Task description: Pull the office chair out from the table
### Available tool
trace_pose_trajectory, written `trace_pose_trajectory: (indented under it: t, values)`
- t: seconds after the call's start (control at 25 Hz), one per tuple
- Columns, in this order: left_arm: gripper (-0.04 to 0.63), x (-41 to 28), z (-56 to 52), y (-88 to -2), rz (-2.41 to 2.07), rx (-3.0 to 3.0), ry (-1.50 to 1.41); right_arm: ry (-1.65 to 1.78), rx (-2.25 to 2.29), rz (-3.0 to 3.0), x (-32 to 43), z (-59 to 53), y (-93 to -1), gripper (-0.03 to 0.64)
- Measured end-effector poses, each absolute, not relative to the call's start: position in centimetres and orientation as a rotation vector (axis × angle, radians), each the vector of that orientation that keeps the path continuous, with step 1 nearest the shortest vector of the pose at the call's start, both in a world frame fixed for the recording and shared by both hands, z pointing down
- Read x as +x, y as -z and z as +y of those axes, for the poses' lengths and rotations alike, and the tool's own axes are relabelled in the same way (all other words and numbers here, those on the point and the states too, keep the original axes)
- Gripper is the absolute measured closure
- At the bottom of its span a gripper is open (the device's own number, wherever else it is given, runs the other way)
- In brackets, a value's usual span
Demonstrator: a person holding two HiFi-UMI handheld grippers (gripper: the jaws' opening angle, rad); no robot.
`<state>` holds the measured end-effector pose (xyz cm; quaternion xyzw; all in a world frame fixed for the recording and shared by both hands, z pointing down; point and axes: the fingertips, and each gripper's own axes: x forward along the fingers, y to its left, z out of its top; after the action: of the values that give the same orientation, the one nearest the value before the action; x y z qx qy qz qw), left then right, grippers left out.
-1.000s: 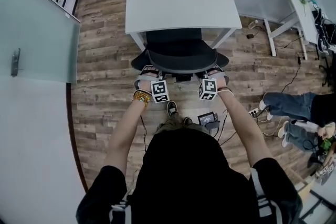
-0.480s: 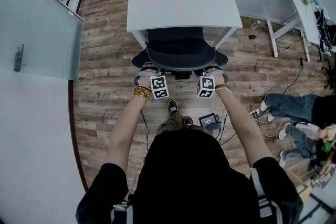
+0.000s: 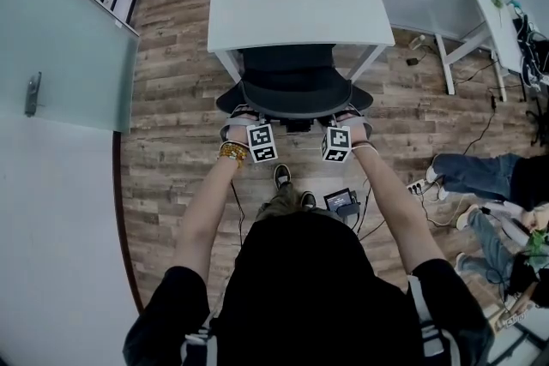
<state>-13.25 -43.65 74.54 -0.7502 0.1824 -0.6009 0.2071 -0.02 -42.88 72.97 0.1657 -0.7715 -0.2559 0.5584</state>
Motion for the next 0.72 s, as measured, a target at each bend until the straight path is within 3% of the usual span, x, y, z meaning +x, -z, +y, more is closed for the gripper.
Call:
trace_pose_trajectory:
  t: [0.72]
  values:
    - [0.485, -12.0, -41.2, -74.6, 0.537, -2.066, 1.660, 0.554, 0.371, -1.819, 1.2, -40.5, -73.0, 0.534]
